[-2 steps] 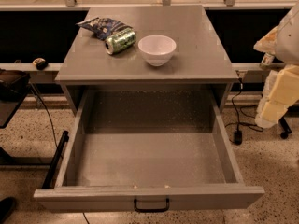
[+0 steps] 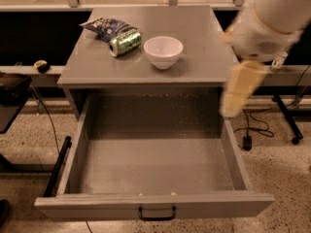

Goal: Place green can into top drawer

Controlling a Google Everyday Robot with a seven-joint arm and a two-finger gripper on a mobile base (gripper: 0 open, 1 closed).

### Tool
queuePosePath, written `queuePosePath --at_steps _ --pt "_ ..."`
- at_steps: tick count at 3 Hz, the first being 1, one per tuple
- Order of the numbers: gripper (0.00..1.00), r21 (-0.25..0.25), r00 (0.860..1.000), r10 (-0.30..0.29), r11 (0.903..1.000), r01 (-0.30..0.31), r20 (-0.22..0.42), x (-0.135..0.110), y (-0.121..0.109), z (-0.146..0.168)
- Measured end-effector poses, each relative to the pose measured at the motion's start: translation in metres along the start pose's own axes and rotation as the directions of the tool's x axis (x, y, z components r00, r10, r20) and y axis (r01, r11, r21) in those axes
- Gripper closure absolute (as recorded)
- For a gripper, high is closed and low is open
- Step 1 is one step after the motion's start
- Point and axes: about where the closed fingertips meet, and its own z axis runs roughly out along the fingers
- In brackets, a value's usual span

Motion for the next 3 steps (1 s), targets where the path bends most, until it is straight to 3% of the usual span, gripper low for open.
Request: queuePosePath --at_steps 1,3 --pt "0.00 -0.006 0.973 -0.231 0.9729 0.231 0.028 -0.0741 -0.0201 0.0390" --pt "0.00 -0.011 0.967 -0.249 0.9682 0.250 0.047 -0.0799 -0.0183 0.0486"
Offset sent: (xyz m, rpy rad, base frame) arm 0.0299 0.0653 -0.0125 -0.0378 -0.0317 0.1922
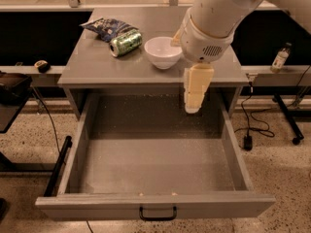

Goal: Place green can into top drawer

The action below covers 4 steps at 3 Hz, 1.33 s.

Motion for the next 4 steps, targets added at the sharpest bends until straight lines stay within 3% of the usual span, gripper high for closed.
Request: queuePosePath --at_steps 1,2,3,4 --pt "0.00 0.096 0.994 -0.107 0.9893 0.110 -0.038 0.004 -0.014 0.004" --pt "0.00 0.248 0.952 -0.273 0.9211 0.300 -0.137 -0.003 -0.055 -0.002" --pt "0.00 0.289 0.942 -0.295 0.8982 0.331 -0.160 -0.004 -0.066 -0.007" --pt "0.00 0.280 0.938 -0.329 0.8950 0.348 -0.111 -0.015 -0.068 0.005"
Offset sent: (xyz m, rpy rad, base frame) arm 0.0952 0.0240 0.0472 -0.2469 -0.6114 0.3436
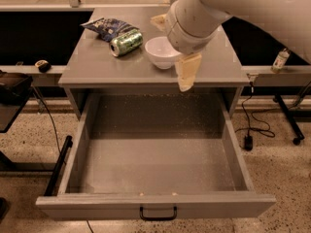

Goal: Place green can into top drawer

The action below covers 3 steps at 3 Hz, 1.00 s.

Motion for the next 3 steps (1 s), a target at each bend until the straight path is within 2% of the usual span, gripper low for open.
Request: queuePosePath --at_steps 1,2,3 --pt "0.00 0.062 0.997 -0.072 0.9956 0.070 0.017 -0.010 -0.042 0.021" --pt "0.00 0.120 0.984 -0.178 0.9770 0.176 0.004 -0.018 -0.097 0.042" --pt "0.00 0.134 0.968 -0.252 0.9596 0.248 0.015 -0.026 -0.143 0.067"
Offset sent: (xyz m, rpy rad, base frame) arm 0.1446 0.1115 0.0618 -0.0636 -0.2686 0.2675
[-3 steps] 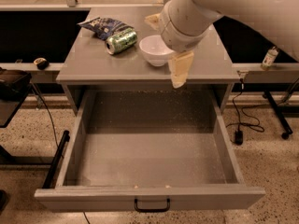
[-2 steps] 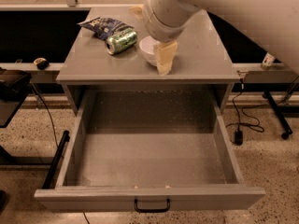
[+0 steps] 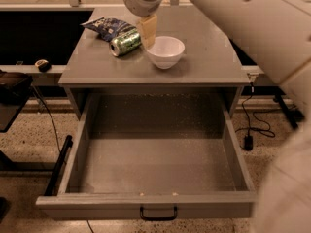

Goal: Place green can into top drawer

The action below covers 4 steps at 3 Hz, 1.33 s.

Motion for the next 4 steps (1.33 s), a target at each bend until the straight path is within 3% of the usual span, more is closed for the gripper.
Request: queuePosePath --at_steps 2,4 --pt "0.00 -0.075 0.997 -0.072 0.9944 0.074 0.039 0.013 -0.042 0.067" --pt "0.00 -0.177 0.996 -0.088 0.9799 0.093 0.032 0.025 -0.033 0.119"
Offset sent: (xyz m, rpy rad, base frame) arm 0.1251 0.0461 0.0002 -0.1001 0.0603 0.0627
